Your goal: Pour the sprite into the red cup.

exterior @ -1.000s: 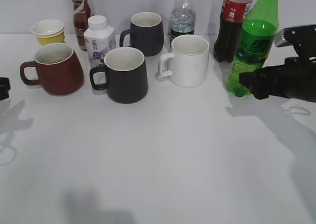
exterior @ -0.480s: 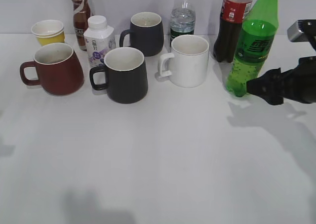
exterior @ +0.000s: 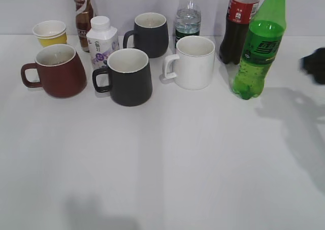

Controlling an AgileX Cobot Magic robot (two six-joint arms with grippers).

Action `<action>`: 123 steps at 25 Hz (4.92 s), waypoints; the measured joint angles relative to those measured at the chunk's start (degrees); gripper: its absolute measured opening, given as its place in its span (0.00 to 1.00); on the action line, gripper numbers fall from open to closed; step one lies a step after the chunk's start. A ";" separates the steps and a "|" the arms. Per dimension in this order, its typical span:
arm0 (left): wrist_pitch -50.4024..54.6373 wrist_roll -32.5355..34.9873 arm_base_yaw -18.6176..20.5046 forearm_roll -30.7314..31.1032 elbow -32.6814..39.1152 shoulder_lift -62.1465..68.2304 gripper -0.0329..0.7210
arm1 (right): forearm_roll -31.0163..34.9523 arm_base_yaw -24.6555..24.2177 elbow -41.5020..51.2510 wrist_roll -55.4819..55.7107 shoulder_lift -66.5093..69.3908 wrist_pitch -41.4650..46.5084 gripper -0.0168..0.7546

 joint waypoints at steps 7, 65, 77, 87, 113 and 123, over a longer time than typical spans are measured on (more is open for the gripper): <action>0.30 9.88 0.00 -0.02 1.18 -12.06 0.40 | 7.55 0.00 3.37 -12.04 -5.18 14.65 0.76; -8.46 19.09 12.35 -0.19 12.51 -22.60 0.38 | 107.70 2.38 6.75 -108.72 -70.32 61.90 0.76; -8.44 19.09 17.06 -0.14 12.55 -27.33 0.38 | 107.76 -6.33 6.75 -108.72 -76.38 62.01 0.76; -8.44 19.09 16.99 -0.14 12.62 -27.33 0.38 | 107.76 -6.33 6.75 -108.67 -76.55 62.02 0.76; -8.44 19.09 16.99 -0.14 12.62 -27.33 0.38 | 107.76 -6.33 6.75 -108.68 -76.55 61.97 0.76; -8.44 19.09 16.99 -0.14 12.62 -27.33 0.37 | 107.76 -6.33 6.75 -108.75 -76.55 61.97 0.76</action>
